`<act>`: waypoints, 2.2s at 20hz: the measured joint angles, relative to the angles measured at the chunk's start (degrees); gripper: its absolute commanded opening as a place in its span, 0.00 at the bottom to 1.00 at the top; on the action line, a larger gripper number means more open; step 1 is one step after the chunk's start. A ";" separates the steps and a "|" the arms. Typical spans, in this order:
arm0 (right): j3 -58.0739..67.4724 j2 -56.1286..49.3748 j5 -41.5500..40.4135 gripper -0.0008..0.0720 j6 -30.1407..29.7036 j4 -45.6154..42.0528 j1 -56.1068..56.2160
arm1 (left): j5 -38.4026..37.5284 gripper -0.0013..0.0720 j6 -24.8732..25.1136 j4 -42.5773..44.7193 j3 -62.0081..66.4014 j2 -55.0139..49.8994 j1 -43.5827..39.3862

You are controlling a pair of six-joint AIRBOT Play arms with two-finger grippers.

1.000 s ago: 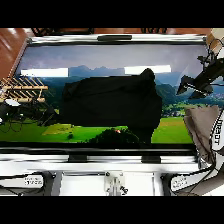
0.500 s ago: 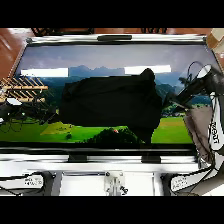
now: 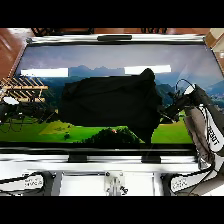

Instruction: Fold the shirts.

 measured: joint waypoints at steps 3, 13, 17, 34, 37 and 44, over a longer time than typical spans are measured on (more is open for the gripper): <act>-1.18 0.98 -2.36 0.09 0.63 0.48 0.22 | -0.20 0.06 0.13 0.04 0.35 1.03 0.00; 22.29 29.59 -9.81 0.09 -9.33 9.38 0.37 | -0.61 0.06 -0.39 1.81 36.22 19.43 -1.60; 36.02 45.81 -21.42 0.09 -10.93 7.26 0.35 | 7.54 0.06 -6.43 3.56 52.39 32.52 -2.03; 33.44 43.52 5.51 0.09 -2.71 -12.63 0.50 | -9.57 0.06 -12.41 15.82 35.91 36.52 -2.29; 25.31 33.44 3.02 0.09 -2.56 -11.91 3.21 | -7.98 0.06 -9.29 15.17 28.87 26.77 -3.85; 19.21 14.12 -23.65 0.09 2.80 -17.68 11.45 | 8.35 0.06 -7.30 10.75 27.02 4.76 -7.30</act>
